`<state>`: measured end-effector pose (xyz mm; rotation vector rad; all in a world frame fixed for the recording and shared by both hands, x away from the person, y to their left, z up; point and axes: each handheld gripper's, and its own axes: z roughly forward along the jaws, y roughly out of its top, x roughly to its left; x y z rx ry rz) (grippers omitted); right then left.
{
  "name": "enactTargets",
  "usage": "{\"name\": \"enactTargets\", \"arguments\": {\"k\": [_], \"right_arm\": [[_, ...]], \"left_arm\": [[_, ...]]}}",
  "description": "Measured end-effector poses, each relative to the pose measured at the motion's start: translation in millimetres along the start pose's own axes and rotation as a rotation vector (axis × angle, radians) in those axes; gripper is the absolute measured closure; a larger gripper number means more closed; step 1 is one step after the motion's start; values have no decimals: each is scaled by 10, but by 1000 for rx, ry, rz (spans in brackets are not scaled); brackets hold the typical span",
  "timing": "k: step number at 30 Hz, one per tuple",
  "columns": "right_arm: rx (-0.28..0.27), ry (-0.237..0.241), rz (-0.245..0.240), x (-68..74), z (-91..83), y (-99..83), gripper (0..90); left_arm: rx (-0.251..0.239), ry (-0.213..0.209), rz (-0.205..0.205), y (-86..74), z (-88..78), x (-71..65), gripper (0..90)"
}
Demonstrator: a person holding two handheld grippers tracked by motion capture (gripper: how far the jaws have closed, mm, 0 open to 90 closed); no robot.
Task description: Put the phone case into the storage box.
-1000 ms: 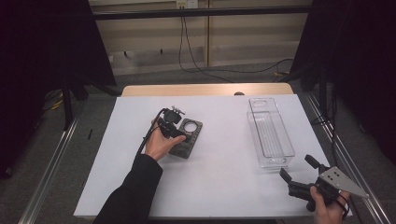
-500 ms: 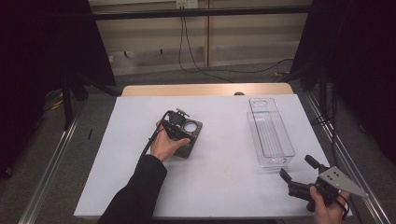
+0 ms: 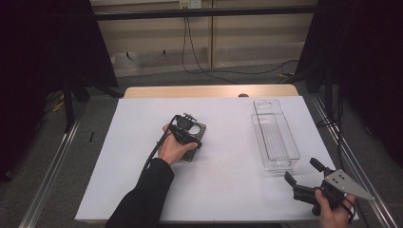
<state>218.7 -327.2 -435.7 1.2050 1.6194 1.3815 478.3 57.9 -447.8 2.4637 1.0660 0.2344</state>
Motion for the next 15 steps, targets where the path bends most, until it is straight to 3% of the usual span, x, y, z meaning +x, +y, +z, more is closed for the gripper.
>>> {"name": "enactTargets", "arguments": {"k": [6,8,15], "right_arm": [[1,3,-4,7,4,0,0],[1,3,-6,6,5,-1,0],[2,4,-6,8,5,-2,0]], "left_arm": [[-10,-1,-6,-8,22,-1,0],[-36,-1,-12,-39,23,1,0],[-33,5,-3,-43,19,2,0]]}}
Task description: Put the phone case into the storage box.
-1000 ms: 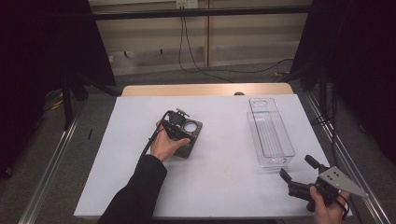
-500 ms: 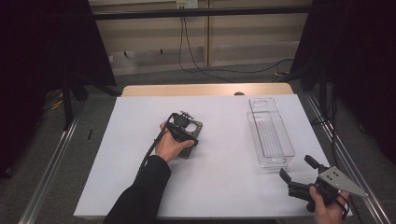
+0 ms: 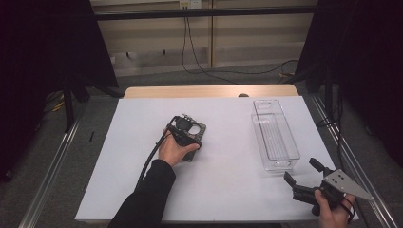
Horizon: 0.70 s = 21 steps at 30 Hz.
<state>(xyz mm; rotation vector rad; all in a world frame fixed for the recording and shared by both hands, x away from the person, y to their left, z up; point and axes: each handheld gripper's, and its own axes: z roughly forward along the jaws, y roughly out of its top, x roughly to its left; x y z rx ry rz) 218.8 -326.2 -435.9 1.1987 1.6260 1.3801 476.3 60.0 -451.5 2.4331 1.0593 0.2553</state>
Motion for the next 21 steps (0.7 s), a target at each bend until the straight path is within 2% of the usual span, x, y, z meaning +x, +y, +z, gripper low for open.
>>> {"name": "enactTargets", "arguments": {"k": [1,3,14,16,21], "right_arm": [[-1,0,2,1,0,1,0],[-2,0,2,0,1,1,0],[-8,-2,1,3,-5,5,0],[-8,-3,0,4,-5,5,0],[-8,-1,-1,5,-5,4,0]], "left_arm": [[-2,4,-15,6,5,-14,0],[4,-1,-18,9,-3,-10,7],[13,-8,-11,23,-19,-14,49],[16,-7,4,28,-22,-9,59],[27,-8,-5,40,-34,-23,73]]}}
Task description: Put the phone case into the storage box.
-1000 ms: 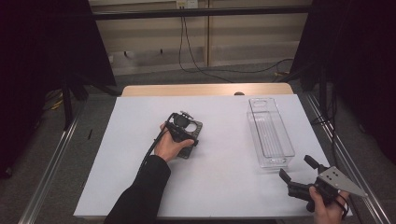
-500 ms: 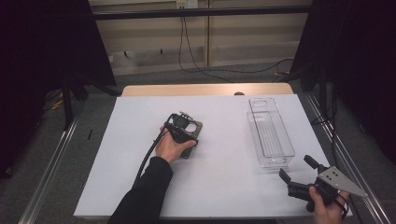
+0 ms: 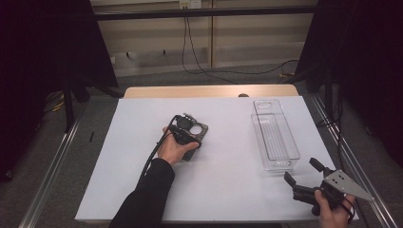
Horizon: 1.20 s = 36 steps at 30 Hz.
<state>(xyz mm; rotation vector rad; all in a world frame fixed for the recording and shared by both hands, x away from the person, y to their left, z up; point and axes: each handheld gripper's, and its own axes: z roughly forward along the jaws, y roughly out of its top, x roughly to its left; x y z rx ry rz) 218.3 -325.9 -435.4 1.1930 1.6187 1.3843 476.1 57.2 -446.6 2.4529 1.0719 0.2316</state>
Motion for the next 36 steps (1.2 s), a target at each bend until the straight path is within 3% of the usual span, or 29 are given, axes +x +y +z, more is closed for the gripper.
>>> {"name": "enactTargets", "arguments": {"k": [2,18,21,29,33,36], "right_arm": [[1,0,2,-2,1,-1,0],[1,-3,4,-10,-1,-2,0],[1,-3,4,-11,-3,-2,0],[1,-3,4,-10,-4,-2,0],[1,-4,5,-12,-5,-2,0],[1,-4,4,-11,-4,-3,0]], "left_arm": [[4,-6,13,8,-16,-10,123],[-23,-12,3,-8,-47,21,125],[-54,-9,-16,-8,-95,32,125],[-120,16,26,-3,-231,43,125],[-175,16,6,-22,-249,52,124],[-193,22,24,-30,-283,68,124]]}}
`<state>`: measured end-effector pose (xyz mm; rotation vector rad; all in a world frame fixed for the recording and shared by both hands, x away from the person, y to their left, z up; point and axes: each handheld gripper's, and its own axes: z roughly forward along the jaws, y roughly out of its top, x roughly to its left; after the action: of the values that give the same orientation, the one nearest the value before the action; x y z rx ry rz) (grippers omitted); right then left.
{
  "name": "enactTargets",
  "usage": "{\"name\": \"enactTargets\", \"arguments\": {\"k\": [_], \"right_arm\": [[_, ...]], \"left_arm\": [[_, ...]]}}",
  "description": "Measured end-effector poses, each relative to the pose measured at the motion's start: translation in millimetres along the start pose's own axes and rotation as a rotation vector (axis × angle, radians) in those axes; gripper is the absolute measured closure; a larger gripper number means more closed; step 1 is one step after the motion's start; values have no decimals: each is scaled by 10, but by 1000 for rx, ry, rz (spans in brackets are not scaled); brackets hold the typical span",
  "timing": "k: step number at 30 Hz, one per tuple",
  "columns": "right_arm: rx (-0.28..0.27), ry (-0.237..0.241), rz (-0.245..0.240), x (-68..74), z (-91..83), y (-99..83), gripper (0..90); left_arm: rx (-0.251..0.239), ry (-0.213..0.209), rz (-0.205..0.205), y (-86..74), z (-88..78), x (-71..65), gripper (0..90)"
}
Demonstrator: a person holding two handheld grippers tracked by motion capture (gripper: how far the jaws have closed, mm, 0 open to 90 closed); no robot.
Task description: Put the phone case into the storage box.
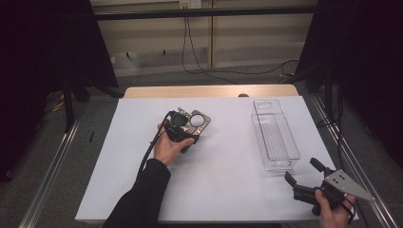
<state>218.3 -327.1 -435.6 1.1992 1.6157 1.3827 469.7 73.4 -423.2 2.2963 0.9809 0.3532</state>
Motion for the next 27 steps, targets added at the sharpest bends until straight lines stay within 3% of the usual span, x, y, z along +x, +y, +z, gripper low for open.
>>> {"name": "enactTargets", "arguments": {"k": [6,12,21,27], "right_arm": [[0,-1,-1,-5,-10,-1,0],[0,-3,1,-3,-6,-1,0],[-1,-1,2,-3,-10,0,0],[0,-3,2,-3,-8,-1,0]], "left_arm": [[-43,6,-11,-30,-44,18,124],[-111,-10,26,-76,-115,70,123],[-185,-48,49,-146,-146,64,123],[-223,-22,32,-227,-176,56,124]]}}
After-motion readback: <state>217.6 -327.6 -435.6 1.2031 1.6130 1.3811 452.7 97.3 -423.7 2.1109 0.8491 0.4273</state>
